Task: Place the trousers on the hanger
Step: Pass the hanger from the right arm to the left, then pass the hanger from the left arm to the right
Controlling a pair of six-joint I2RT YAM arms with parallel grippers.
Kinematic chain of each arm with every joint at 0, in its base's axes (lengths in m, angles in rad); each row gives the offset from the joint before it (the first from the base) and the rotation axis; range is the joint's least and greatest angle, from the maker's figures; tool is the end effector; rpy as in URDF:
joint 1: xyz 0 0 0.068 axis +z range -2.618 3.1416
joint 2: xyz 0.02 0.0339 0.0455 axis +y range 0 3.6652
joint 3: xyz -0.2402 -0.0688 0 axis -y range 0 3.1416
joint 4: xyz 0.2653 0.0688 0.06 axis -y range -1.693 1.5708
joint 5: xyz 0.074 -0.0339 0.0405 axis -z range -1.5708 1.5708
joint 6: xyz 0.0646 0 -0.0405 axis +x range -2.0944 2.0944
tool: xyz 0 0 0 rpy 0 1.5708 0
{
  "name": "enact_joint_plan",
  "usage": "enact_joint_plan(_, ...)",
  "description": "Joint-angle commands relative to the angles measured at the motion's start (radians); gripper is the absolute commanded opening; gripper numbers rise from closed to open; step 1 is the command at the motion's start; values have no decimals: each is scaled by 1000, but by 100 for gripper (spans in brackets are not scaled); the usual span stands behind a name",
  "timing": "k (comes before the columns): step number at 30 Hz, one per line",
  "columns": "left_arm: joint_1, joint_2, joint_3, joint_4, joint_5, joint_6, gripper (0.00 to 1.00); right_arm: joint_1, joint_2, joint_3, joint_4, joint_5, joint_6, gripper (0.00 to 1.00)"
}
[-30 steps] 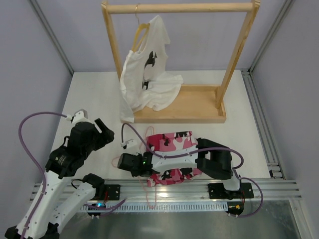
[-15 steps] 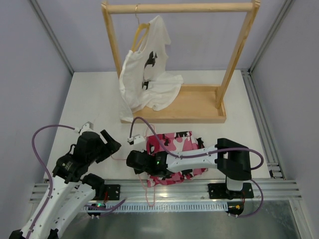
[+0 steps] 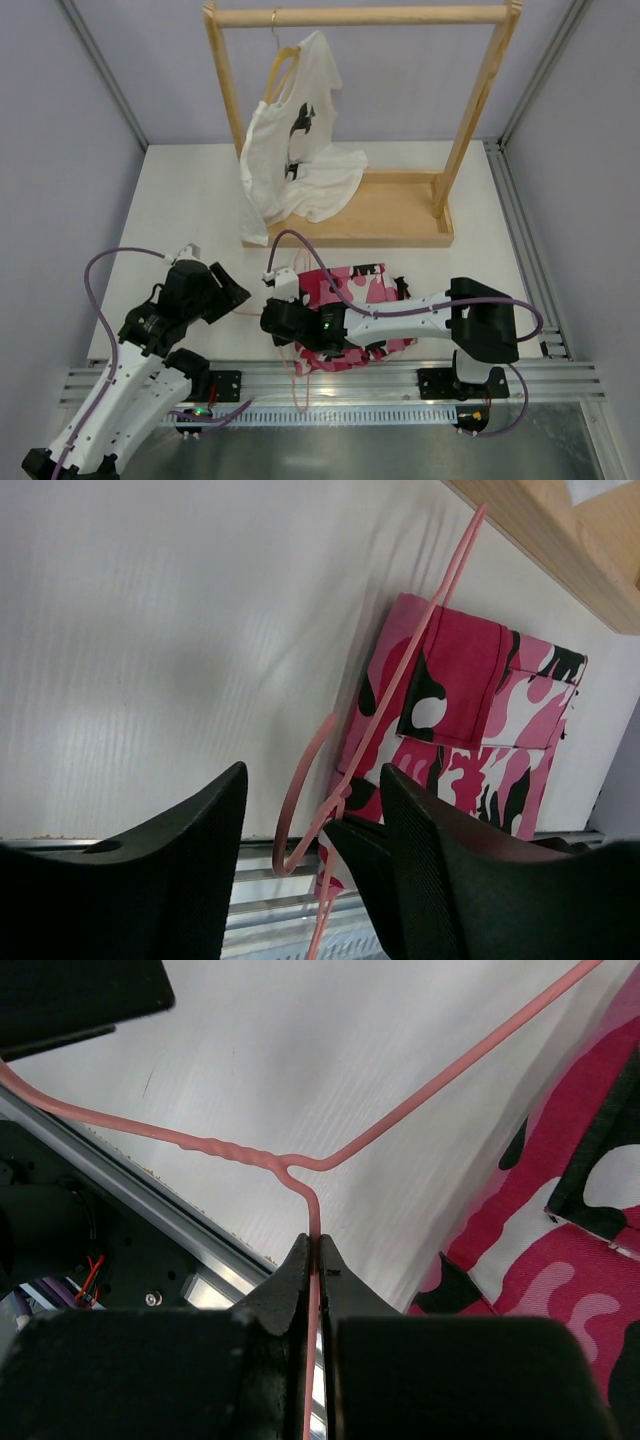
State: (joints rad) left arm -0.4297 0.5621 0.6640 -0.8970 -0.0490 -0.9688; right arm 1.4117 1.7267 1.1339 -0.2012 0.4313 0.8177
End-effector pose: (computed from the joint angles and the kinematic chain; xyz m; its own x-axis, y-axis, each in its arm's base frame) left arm 0.1573 -0.0686 0.2293 -0.6848 -0.5917 -0.4253 -0.3170 0.7674 -0.5573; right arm 0.0906 0.3945 0.1577 -0.6978 -0.1655 -0.6969 -0.4992 0.8100 0.3075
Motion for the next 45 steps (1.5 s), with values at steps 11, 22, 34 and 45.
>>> enact_joint_plan(11,5,21,-15,135,106,-67,0,21,-6,116,-107,136,-84,27)
enact_joint_plan(22,5,38,16,125,92,-103,0,96,198,333,-359,398,-135,46)
enact_joint_plan(34,5,51,31,113,90,-105,0,164,205,354,-399,561,-176,46)
enact_joint_plan(45,5,74,77,58,-9,-25,0,184,152,342,-397,531,-189,46)
